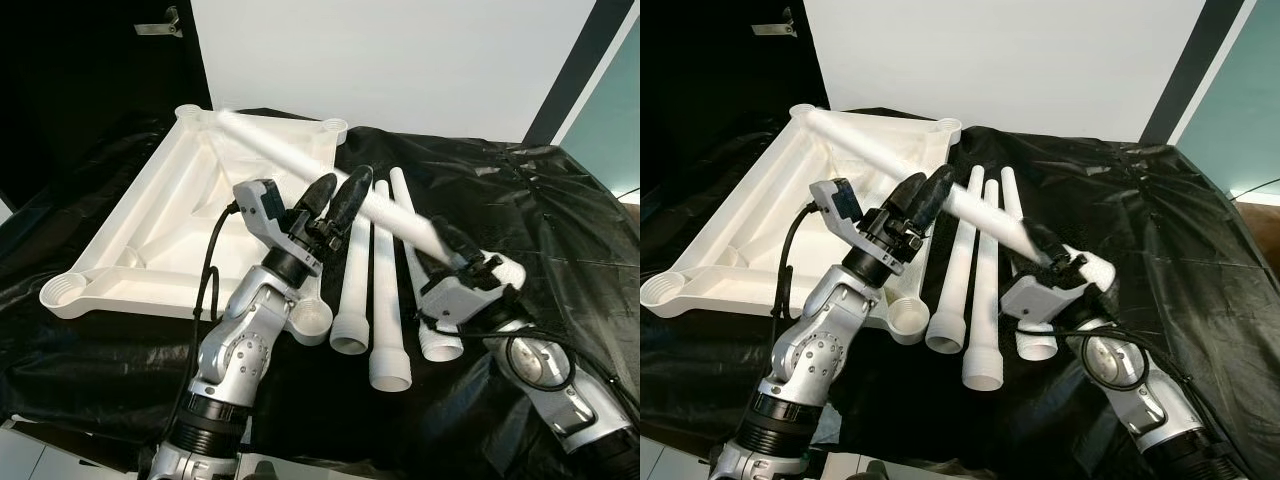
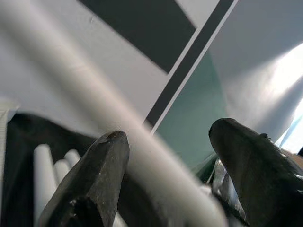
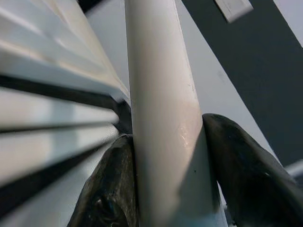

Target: Building children table

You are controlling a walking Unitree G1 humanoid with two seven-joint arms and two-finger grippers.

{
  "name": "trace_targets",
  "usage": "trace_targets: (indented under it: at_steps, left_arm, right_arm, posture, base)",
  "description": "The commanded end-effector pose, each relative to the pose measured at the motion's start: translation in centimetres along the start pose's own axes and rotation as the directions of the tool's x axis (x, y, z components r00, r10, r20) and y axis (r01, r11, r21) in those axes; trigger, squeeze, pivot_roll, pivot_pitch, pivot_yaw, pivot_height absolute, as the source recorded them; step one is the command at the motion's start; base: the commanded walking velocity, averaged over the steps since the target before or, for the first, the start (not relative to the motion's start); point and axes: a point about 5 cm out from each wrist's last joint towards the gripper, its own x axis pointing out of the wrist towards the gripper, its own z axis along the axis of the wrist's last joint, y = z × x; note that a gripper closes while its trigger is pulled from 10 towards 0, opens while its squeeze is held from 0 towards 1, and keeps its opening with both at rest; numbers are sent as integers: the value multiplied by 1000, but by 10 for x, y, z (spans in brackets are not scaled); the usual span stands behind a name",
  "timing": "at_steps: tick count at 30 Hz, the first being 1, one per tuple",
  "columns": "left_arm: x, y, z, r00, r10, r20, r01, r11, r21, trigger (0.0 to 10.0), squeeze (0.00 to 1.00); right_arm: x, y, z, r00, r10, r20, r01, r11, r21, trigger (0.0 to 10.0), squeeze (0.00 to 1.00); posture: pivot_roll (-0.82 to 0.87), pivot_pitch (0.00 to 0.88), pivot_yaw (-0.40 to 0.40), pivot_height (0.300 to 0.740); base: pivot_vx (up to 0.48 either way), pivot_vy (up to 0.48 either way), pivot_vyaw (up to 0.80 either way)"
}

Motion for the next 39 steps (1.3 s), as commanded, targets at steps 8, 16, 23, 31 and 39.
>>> trace_targets:
  at_steps: [8,16,23,31,39]
  left_arm:
    - [-14,1,-1,997,-68,-35,68,998,-2,10000,0]
    - [10,-6,4,997,-77,31,79,996,-43,10000,0]
    - [19,-8,1,997,-72,28,74,996,-54,10000,0]
    - [18,-8,-4,996,-87,-13,86,995,-56,10000,0]
    - [6,0,-5,997,-63,-33,62,997,-44,10000,0]
  right_arm:
    - [0,-4,1,1000,-26,14,26,1000,14,10000,0]
    - [-7,6,14,997,13,76,-16,999,42,10000,0]
    - [-11,3,19,993,-2,118,1,1000,10,10000,0]
    - [-10,-11,1,995,-104,-8,103,993,-52,10000,0]
    - [-8,-15,3,993,-118,15,119,991,-58,10000,0]
  posture:
    - [216,0,-38,740]
    - [213,0,-35,740]
    - [197,0,-18,740]
    - [186,0,-9,740]
    - [193,0,-14,740]
  base:
    - [0,0,0]
    - [0,0,0]
    - [0,0,0]
    - [0,0,0]
    - [0,0,0]
